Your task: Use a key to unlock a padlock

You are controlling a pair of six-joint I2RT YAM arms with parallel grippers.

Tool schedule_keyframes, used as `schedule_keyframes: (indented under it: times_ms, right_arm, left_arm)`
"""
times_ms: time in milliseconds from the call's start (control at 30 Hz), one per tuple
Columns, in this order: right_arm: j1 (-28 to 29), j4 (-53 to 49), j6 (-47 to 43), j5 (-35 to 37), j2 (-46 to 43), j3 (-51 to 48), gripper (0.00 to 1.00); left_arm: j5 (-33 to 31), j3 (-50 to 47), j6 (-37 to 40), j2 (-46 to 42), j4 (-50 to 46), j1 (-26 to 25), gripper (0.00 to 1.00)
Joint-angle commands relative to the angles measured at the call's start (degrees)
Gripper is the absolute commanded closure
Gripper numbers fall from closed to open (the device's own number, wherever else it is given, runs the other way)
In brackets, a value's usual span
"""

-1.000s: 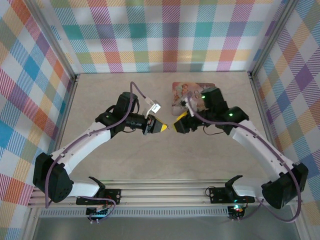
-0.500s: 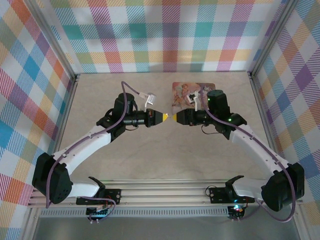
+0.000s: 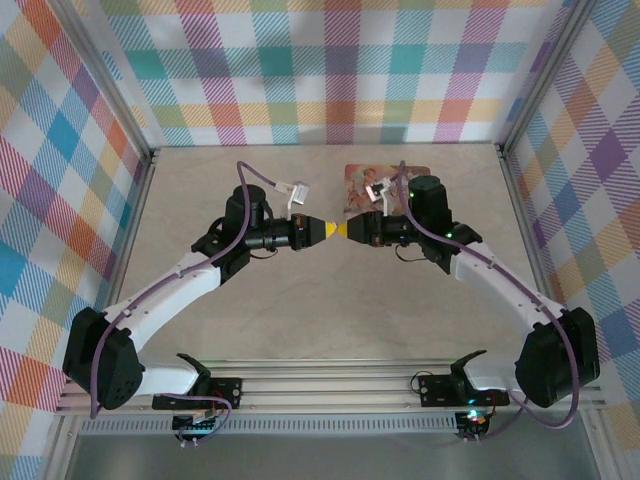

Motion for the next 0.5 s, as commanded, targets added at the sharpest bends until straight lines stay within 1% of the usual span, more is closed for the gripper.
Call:
schedule_keyframes:
  times_ms: [0,100,167,267,333,400,467]
  right_arm:
    - [0.64,4.85,1.47,-3.04,0.34,-0.41,0.72]
    - [0.96,7.15,1.74,-3.18,0.6,-1.06,0.77]
    - [1.01,8.5,1.82,-3.52,0.78,-1.32,0.84]
    - [1.01,9.72,1.49,-4.13,0.82,-1.34,0.99]
    - [0.99,9.33,0.46,-4.71,0.54,-1.18,1.0]
    - [1.01,6.02,-2.23,-4.72,-0.03,-0.22,1.0]
    - [1.01,-0.86,-7.24,-3.17,-0.77,1.91,1.0]
  left_arm:
    - [0.06,-0.06,-0.7,-1.57,1.89,0.43,1.0]
    - [0.24,-0.18,-0.68,-1.49,2.08,0.44,1.0]
    - [0.52,-0.15,-0.47,-1.32,1.88,0.43,1.0]
    - [0.54,-0.22,-0.05,-1.2,1.22,0.43,1.0]
    - [-0.69,-0.23,0.51,-1.71,-0.04,0.46,1.0]
    - [-2.51,-0.34,1.66,-2.77,-1.85,0.44,0.94]
    - [-4.75,-0.39,3.4,-4.0,-4.17,0.5,0.83]
